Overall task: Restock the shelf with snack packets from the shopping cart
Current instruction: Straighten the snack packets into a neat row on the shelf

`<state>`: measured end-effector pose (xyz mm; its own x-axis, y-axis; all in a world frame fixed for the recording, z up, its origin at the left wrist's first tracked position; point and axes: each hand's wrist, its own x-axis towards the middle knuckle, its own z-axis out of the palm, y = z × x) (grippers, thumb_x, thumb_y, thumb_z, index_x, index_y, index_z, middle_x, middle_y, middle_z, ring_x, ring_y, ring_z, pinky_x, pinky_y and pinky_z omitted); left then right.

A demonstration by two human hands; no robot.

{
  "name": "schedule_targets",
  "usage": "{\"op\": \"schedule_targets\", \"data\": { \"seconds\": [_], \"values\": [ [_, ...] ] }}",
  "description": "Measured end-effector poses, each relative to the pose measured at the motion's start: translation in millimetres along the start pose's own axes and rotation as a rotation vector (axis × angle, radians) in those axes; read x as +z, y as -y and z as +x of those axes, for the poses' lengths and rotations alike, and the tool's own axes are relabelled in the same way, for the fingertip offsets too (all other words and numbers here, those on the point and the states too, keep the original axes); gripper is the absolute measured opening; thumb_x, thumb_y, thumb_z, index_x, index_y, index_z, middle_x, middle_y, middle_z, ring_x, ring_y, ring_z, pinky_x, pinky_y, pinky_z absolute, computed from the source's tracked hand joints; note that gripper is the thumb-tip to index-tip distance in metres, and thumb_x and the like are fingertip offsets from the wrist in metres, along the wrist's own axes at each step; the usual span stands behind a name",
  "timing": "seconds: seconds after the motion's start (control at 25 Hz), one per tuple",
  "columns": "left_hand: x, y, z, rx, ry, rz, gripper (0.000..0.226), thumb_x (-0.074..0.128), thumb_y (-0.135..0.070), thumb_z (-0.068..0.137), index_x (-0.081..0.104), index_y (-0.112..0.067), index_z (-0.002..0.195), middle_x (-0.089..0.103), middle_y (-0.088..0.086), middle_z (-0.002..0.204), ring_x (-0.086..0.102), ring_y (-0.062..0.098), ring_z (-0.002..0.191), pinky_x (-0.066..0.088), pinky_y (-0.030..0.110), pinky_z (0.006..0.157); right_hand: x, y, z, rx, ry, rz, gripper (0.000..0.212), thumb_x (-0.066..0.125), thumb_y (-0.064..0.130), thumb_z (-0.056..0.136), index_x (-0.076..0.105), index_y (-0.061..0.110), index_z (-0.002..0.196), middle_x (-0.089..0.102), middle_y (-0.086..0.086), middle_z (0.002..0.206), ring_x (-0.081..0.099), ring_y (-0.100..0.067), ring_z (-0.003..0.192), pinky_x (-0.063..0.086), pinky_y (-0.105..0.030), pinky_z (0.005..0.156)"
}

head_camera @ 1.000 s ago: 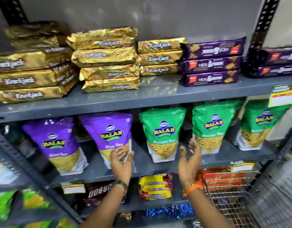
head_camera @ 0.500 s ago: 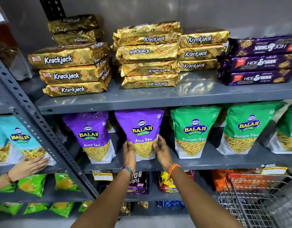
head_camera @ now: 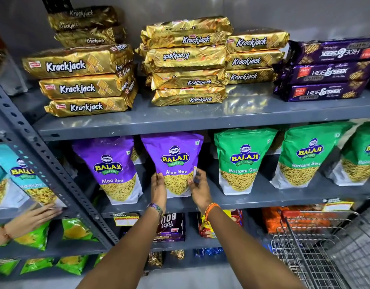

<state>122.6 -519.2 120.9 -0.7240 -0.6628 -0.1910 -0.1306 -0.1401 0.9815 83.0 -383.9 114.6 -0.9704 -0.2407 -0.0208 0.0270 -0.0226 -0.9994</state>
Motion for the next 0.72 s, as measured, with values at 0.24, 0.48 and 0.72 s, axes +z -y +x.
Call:
{"op": "schedule_targets", "data": {
  "seconds": [0.24, 0.48, 0.72],
  "values": [
    [-2, 1, 2, 0.005, -0.001, 0.014, 0.043, 0.041, -0.038, 0.103, 0.045, -0.018, 0.141, 0.058, 0.007, 0.138, 0.055, 0.026, 0.126, 0.041, 0.046, 0.111, 1, 1, 1, 0.006, 0.003, -0.016, 0.038, 0.053, 0.009, 0.095, 0.041, 0.016, 0.131, 0.060, 0.010, 0.107, 0.060, 0.002, 0.096, 0.053, -0.014, 0.076],
    [-2, 2, 1, 0.016, -0.012, 0.024, 0.041, 0.041, -0.036, 0.103, 0.045, -0.018, 0.140, 0.059, 0.002, 0.126, 0.056, 0.020, 0.115, 0.042, 0.038, 0.104, -1, 1, 2, 0.034, 0.024, 0.022, 0.039, 0.052, 0.008, 0.096, 0.039, 0.020, 0.131, 0.059, 0.002, 0.114, 0.059, -0.006, 0.103, 0.053, -0.012, 0.074],
    [-6, 13, -7, 0.046, -0.048, 0.024, 0.050, 0.047, -0.048, 0.092, 0.049, -0.024, 0.136, 0.063, 0.000, 0.126, 0.060, 0.022, 0.116, 0.044, 0.040, 0.106, -9, 1, -3, 0.075, 0.025, 0.050, 0.049, 0.048, 0.005, 0.098, 0.031, 0.011, 0.143, 0.052, -0.006, 0.129, 0.057, -0.007, 0.109, 0.050, -0.007, 0.076]
  ]
}}
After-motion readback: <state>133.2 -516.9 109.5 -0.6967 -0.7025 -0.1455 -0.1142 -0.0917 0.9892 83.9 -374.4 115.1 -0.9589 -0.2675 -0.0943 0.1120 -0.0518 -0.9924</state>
